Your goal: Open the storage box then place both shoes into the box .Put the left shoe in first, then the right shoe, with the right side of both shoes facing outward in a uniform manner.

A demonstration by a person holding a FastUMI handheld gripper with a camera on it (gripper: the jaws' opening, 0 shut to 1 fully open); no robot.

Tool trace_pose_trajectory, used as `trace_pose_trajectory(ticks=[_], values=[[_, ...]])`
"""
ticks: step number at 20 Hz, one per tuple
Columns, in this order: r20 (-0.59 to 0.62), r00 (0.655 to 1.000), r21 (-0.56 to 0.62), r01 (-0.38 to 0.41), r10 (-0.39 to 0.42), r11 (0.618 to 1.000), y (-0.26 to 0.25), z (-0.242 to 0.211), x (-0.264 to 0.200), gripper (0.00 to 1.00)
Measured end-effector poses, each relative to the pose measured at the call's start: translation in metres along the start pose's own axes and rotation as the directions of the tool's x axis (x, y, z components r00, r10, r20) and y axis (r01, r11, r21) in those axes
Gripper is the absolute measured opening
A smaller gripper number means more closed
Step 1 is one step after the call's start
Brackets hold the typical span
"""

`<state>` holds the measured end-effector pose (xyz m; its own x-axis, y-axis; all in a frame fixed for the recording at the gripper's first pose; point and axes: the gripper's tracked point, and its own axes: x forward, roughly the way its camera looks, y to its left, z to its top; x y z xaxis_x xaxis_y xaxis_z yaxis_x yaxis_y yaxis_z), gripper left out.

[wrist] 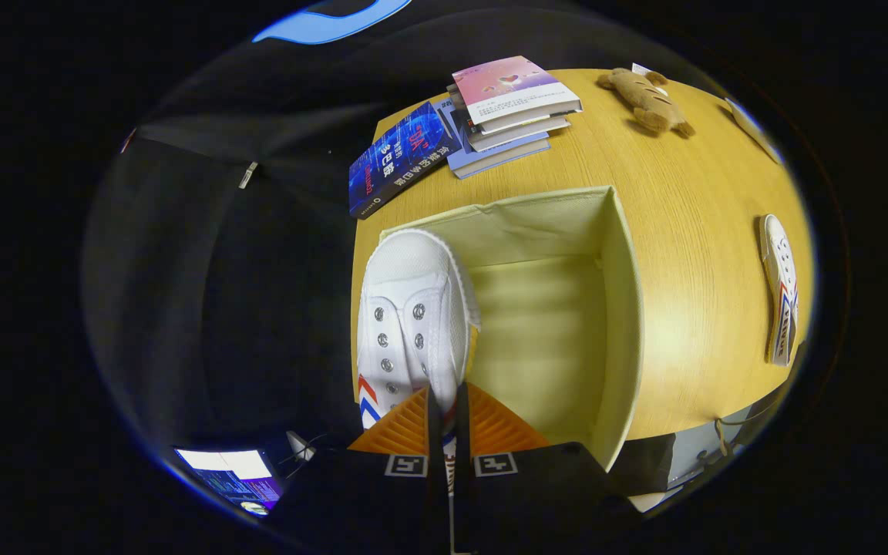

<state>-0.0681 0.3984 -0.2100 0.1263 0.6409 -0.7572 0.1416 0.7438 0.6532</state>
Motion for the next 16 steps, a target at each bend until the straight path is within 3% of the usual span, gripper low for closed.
trace_pose_trajectory(ticks=[8,16], values=[[0.037,0.999,0.030,0.017,-0.018,0.999,-0.006,0.009,-0.006,0.07],[-0.001,0.999,-0.003,0.052,-0.052,0.999,-0.011,0.003,0.021,0.07]])
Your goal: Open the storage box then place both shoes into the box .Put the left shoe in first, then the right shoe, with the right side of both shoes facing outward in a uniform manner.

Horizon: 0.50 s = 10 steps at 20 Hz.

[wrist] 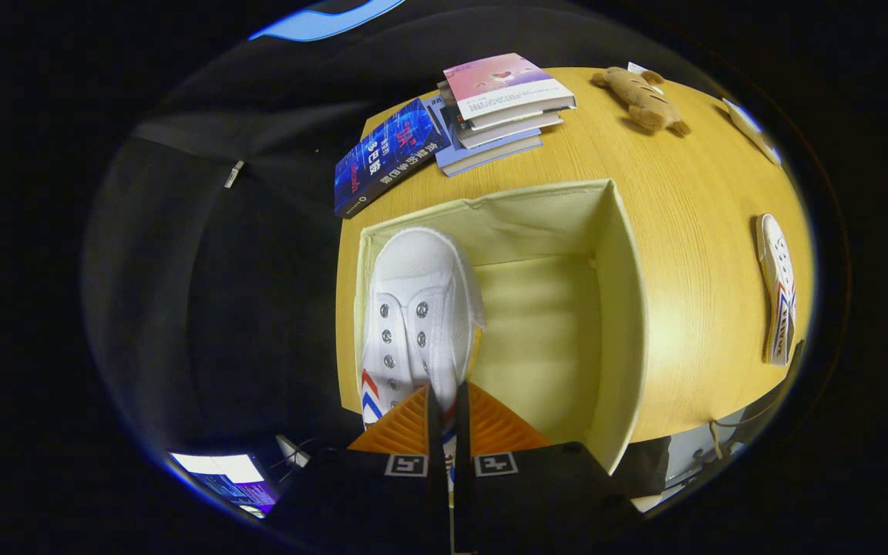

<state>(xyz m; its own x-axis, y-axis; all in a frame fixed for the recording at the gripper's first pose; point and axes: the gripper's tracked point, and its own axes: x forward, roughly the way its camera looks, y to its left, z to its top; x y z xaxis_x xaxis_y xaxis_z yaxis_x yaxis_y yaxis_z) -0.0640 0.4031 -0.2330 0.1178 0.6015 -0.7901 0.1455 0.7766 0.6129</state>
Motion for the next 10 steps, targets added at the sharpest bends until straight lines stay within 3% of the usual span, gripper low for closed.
trace_pose_trajectory(ticks=[5,7,10], values=[[0.004,1.000,0.024,-0.017,0.017,1.000,0.000,0.004,0.004,0.08],[0.009,0.989,0.070,-0.147,0.147,0.987,0.032,0.008,0.002,0.26],[0.031,0.988,0.038,-0.150,0.149,0.988,0.033,0.018,-0.006,0.63]])
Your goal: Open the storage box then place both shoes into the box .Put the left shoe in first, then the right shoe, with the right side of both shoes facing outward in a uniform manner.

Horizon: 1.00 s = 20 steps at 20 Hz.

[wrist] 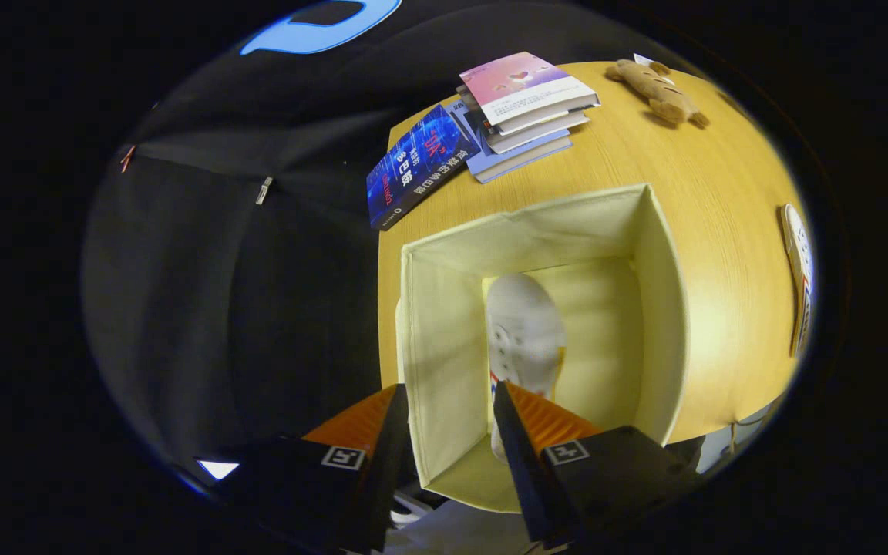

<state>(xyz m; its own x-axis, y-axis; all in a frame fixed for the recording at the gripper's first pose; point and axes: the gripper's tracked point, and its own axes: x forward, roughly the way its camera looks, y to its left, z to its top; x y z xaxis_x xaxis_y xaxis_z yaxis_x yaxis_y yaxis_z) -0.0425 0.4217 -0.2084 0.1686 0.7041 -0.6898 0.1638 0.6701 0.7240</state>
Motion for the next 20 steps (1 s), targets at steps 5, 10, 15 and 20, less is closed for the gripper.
trace_pose_trajectory(ticks=[5,10,15,20], values=[[0.017,1.000,-0.010,-0.013,0.013,1.000,-0.006,0.001,-0.015,0.87],[0.052,0.997,-0.010,-0.054,0.054,0.999,-0.017,0.006,-0.047,0.92],[0.114,0.993,-0.007,-0.042,0.042,0.999,-0.066,0.022,-0.107,0.97],[0.176,0.983,0.030,0.050,-0.055,0.998,-0.165,0.048,-0.170,0.97]])
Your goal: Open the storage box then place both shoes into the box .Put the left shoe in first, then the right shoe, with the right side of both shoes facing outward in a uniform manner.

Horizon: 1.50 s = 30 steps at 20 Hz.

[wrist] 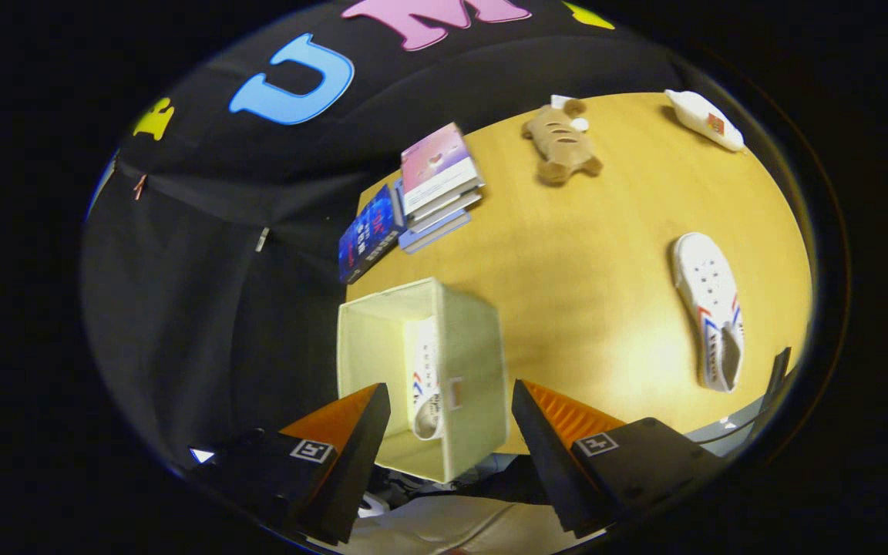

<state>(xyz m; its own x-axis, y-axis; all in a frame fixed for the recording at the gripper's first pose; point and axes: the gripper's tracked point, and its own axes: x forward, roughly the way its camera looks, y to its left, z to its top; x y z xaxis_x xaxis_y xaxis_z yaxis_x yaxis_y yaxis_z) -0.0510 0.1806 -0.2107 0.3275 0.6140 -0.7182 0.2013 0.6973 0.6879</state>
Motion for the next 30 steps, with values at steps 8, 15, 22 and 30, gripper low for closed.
trace_pose_trajectory(ticks=[8,15,22,30], values=[[0.046,0.969,0.068,0.240,-0.243,0.968,-0.191,0.051,-0.049,0.97],[-0.055,0.927,-0.035,0.370,-0.371,0.928,-0.303,0.042,-0.033,0.97],[-0.155,0.912,-0.109,0.367,-0.380,0.924,-0.339,0.039,0.021,0.95],[-0.223,0.901,-0.222,0.326,-0.373,0.919,-0.336,0.028,0.058,0.69]])
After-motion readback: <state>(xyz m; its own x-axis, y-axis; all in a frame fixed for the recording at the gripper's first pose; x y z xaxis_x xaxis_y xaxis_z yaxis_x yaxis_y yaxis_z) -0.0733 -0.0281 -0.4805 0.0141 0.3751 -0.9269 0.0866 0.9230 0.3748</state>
